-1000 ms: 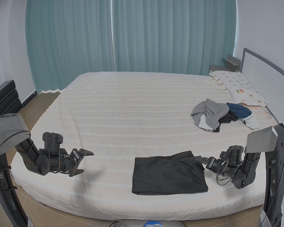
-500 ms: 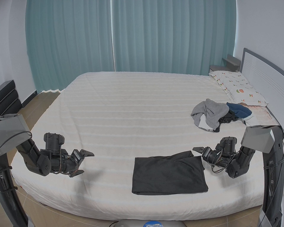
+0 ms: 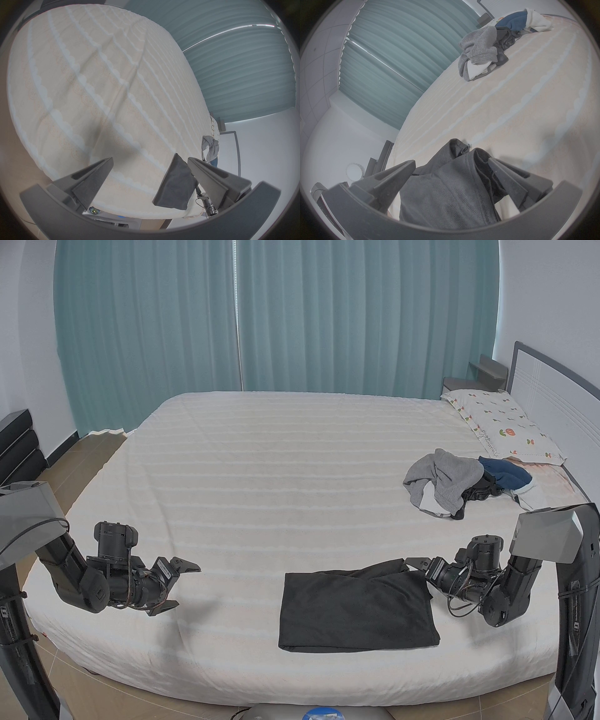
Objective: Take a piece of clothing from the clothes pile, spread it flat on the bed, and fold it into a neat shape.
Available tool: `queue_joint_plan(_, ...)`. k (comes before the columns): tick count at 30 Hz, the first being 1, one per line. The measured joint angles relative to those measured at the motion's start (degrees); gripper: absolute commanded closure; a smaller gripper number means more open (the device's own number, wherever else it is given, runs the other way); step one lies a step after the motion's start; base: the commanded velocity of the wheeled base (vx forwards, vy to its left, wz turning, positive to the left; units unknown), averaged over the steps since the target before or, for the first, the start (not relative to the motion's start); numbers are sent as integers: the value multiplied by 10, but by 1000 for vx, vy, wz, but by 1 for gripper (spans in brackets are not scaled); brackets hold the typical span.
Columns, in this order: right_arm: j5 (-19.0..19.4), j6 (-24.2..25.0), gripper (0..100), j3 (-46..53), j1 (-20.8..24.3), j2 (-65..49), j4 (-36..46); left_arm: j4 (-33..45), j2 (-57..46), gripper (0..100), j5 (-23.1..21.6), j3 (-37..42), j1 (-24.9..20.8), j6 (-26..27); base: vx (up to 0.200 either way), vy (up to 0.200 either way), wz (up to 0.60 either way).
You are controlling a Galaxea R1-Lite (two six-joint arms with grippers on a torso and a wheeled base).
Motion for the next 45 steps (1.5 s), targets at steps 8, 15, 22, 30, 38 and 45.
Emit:
queue_joint_plan(8,2,0,100,-7,0,2,5,0,0,0,0,0,0,0,0,0,0)
queue_joint_plan(15,6,-1,100,-15,1,10,15,0,0,0,0,0,0,0,0,0,0)
queue_joint_plan(22,10,0,100,-24,-10,8,37,0,0,0,0,-1,0,0,0,0,0)
queue_joint_plan(30,7,6,100,-35,-34,3,32,0,0,0,0,-1,0,0,0,0,0)
queue_joint_plan(38,8,9,100,-51,-46,8,33,0,0,0,0,-1,0,0,0,0,0)
queue_joint_plan(45,5,24,100,-72,-45,19,39,0,0,0,0,-1,0,0,0,0,0)
